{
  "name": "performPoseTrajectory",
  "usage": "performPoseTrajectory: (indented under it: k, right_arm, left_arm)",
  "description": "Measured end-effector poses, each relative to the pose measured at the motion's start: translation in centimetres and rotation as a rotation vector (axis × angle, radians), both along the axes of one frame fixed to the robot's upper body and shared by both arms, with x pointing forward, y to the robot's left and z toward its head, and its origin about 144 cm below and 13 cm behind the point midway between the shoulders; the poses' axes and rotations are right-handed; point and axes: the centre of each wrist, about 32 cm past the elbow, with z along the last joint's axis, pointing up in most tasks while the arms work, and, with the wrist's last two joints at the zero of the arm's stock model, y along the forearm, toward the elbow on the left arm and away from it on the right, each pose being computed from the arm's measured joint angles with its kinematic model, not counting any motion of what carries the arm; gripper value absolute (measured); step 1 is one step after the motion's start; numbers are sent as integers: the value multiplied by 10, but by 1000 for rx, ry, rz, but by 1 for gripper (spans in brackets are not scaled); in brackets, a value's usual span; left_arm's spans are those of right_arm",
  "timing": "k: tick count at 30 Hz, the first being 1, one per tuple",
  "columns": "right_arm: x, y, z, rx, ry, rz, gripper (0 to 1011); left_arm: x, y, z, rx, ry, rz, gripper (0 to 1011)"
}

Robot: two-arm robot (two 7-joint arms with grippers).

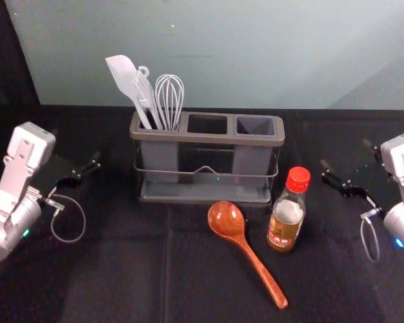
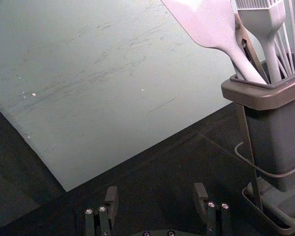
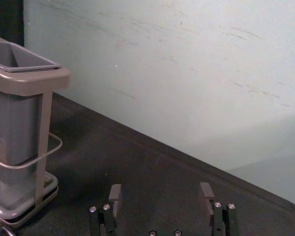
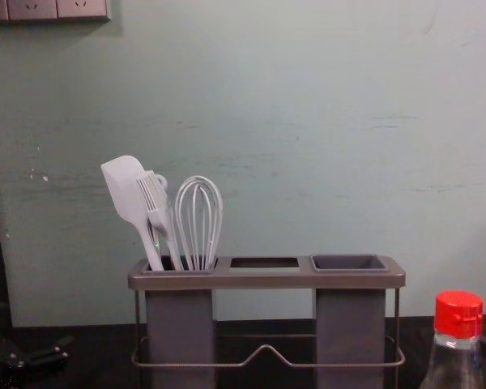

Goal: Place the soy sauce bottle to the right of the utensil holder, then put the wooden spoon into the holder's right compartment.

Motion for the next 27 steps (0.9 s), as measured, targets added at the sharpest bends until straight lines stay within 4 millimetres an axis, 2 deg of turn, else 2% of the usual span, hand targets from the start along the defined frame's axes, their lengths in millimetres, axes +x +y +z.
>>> performPoseTrajectory:
  k: [27]
  right_arm:
    - [0,0,0,0,0,0,1002]
  left_arm:
    - [0,0,0,0,0,0,1005]
